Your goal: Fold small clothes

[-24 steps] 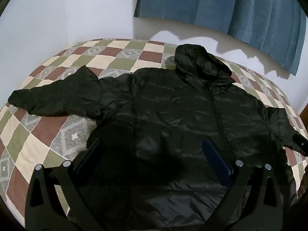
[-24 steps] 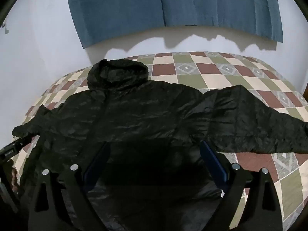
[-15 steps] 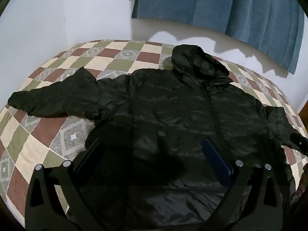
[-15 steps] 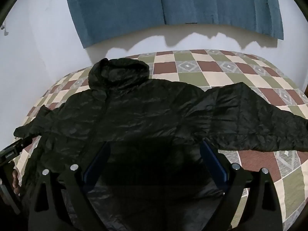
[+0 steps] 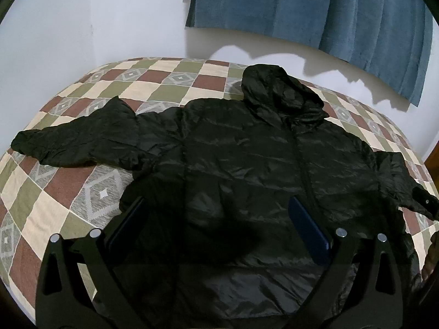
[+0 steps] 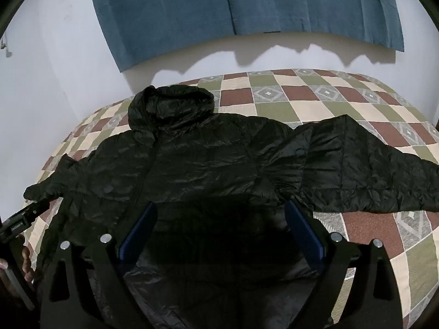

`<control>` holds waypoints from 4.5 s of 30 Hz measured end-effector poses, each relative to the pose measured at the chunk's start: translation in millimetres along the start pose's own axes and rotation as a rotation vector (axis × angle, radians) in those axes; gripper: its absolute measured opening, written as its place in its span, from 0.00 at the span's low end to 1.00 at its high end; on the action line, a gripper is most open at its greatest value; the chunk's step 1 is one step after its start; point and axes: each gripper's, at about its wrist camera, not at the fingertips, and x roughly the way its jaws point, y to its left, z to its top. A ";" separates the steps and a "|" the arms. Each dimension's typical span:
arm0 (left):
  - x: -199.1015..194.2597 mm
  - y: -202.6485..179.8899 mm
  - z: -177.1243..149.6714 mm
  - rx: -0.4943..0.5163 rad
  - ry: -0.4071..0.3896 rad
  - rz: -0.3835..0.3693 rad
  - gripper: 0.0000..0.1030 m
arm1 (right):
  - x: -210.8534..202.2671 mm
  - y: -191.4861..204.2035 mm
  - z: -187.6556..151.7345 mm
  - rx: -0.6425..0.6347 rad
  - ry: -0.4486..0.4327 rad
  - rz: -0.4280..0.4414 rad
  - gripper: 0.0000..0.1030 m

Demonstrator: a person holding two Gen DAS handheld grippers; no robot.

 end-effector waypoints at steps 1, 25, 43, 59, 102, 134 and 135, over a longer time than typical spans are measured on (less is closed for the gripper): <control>-0.4 -0.9 -0.1 0.001 0.001 0.002 0.98 | 0.0 0.3 0.2 0.000 0.000 0.000 0.90; -2.0 -11.3 -3.7 0.004 0.004 -0.002 0.98 | -0.9 0.8 0.1 0.014 0.003 0.010 0.90; -0.9 -9.3 -5.1 0.000 0.008 -0.004 0.98 | -0.2 0.2 0.7 0.034 0.013 0.029 0.90; 9.1 3.7 -2.8 -0.017 0.068 -0.010 0.98 | -12.0 -45.9 11.4 0.176 -0.035 -0.001 0.90; 24.9 41.6 1.0 -0.099 0.050 0.018 0.98 | -85.0 -371.6 -27.4 0.933 -0.385 -0.297 0.06; 17.0 38.1 1.9 -0.097 0.037 -0.011 0.98 | 100.0 152.3 64.6 -0.112 -0.029 0.365 0.06; 17.3 38.8 1.7 -0.098 0.038 -0.011 0.98 | 108.8 167.8 62.8 -0.130 -0.018 0.371 0.06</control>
